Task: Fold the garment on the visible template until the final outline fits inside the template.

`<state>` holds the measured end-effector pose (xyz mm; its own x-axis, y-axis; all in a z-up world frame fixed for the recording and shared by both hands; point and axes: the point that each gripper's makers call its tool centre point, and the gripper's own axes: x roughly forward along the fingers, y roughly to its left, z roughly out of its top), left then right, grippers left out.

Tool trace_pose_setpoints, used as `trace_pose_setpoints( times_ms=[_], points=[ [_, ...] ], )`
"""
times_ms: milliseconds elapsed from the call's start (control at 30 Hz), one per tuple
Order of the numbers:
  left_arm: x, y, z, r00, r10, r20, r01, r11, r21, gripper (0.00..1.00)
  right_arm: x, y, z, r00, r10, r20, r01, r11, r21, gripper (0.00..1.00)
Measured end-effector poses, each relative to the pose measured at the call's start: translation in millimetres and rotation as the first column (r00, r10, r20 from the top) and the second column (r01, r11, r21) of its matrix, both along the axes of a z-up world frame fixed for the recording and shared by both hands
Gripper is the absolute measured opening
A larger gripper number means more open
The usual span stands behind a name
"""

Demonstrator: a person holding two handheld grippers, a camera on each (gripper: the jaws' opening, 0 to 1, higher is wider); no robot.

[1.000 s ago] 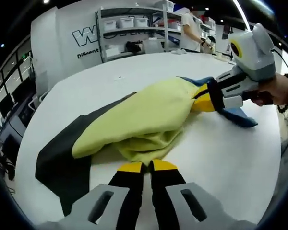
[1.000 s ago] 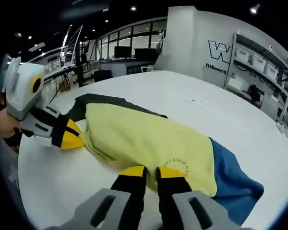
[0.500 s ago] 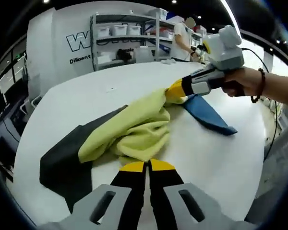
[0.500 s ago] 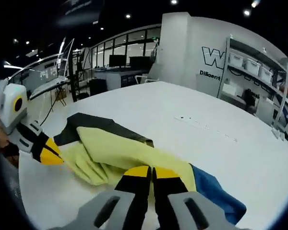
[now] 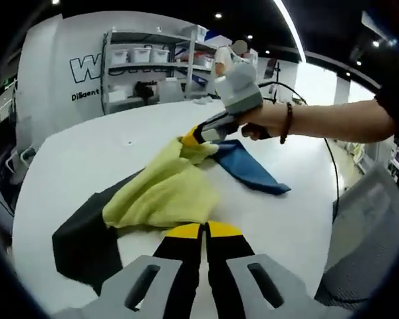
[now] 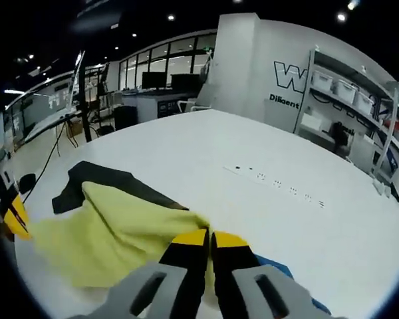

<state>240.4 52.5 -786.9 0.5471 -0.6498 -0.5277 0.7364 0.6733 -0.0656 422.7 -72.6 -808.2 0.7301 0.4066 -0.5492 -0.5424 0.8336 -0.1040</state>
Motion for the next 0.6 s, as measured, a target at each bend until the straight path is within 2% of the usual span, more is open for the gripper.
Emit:
trace_pose_setpoints(
  times_ms=[167,300,433,500,600],
  points=[
    [-17.1,0.0,-0.8,0.997,-0.076,0.005,0.075,0.995,0.067,0.02,13.1,-3.1,-5.2,1.000,-0.011,-0.012,0.010,0.999,-0.031,0.00],
    [-34.2,4.0,6.4,0.993,-0.113,-0.032,0.114,0.993,0.033,0.02,9.2,-7.3,-12.4,0.999,-0.014,-0.032,0.012,0.998,-0.060,0.00],
    [-58.4,6.1,11.3,0.978,-0.191,-0.086,0.192,0.981,-0.007,0.02,2.5,-9.4,-18.1,0.999,0.000,-0.046,-0.004,0.997,-0.083,0.00],
    [-70.7,6.4,21.4,0.970,-0.213,-0.114,0.204,0.976,-0.081,0.02,-0.8,-11.1,-19.4,0.999,0.004,-0.046,-0.008,0.996,-0.087,0.00],
    [-72.5,12.4,31.3,0.972,-0.214,-0.096,0.206,0.974,-0.095,0.02,-10.5,-10.1,-24.0,0.997,0.026,-0.066,-0.032,0.996,-0.085,0.00]
  ],
)
